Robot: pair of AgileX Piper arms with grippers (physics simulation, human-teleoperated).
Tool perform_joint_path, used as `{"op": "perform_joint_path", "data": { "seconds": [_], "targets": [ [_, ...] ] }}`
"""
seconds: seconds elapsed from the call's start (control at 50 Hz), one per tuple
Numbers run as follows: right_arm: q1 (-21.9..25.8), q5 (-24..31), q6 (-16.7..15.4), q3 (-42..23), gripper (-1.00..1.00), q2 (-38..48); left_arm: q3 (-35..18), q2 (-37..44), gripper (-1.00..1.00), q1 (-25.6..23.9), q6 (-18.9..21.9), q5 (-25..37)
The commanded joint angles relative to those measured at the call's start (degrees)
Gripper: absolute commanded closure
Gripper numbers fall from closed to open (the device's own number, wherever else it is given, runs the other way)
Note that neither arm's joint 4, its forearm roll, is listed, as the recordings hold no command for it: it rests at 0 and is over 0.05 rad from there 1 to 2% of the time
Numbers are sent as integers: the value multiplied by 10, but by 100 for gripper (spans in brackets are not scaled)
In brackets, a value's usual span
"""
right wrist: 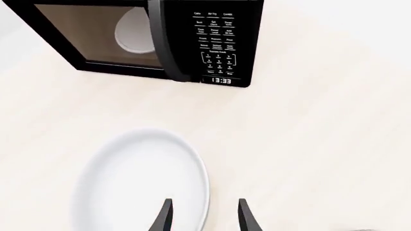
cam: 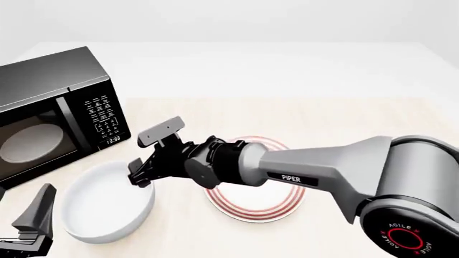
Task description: Put the white bowl to the right of the plate.
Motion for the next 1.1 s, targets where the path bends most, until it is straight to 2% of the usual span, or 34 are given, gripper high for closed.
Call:
{"op": "perform_joint_path", "data": {
  "seconds": [0.02, 0.14, 1.1],
  "targets": [
    [-1, -17, 20, 2, -100, 23, 0, 0, -100, 0, 0, 0],
    [0, -34, 37, 8, -100, 36, 0, 0, -100, 0, 0, 0],
    [-4, -74, 77, -9, -100, 99, 0, 0, -100, 0, 0, 0]
  ]
}}
